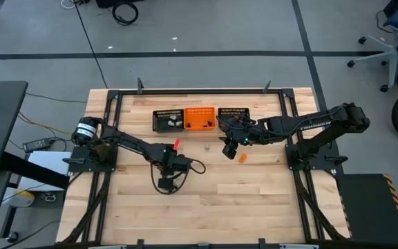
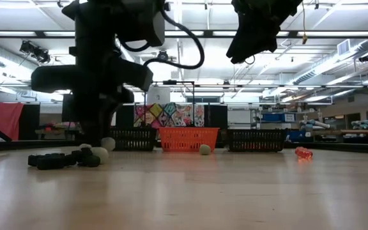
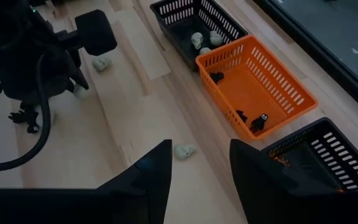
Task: Sort Halloween decoration
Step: Put the white skull toy into the left black bin
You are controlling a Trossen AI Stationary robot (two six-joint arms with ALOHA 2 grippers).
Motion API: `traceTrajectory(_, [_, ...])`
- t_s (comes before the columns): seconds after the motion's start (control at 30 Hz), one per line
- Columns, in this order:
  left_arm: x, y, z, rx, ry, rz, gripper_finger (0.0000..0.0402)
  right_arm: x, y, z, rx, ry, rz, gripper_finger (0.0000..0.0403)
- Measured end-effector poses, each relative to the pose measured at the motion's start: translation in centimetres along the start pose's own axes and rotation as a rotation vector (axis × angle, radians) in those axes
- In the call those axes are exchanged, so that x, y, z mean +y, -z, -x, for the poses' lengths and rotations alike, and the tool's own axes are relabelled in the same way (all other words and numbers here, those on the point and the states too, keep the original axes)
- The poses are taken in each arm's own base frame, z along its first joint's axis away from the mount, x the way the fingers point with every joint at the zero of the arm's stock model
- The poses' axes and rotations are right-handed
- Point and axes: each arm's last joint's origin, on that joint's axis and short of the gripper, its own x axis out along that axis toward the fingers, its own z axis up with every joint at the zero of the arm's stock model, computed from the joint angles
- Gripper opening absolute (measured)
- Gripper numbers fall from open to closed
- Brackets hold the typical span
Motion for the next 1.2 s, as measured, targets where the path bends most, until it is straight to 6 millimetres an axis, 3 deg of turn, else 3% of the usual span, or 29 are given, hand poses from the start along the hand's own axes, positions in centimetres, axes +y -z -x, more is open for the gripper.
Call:
traceTrajectory(0.23, [0.6,0.4,0.3,0.047,-0.105,0.001,0.0032,0.0,0.0,0.0,0.0,0.0,0.01,0.0165])
traceTrajectory(0.4, [2.4,0.6,1.4,0.027,-0.141,0.056,0.0032,0.0,0.0,0.0,0.0,0.001,0.013,0.0165])
traceTrajectory(0.8, [11.2,2.0,6.7,-0.19,-0.287,0.288,0.0032,-0.1,-0.1,0.0,-0.016,0.024,0.027,0.0165])
traceTrajectory(1.03, [15.2,1.5,6.9,-0.339,-0.257,0.374,0.0032,-0.2,-0.2,-0.1,-0.022,0.024,0.026,0.0165])
traceTrajectory(1.2, [17.6,1.8,6.3,-0.347,-0.252,0.418,0.0032,-0.2,-0.2,-0.1,-0.02,0.023,0.025,0.0165])
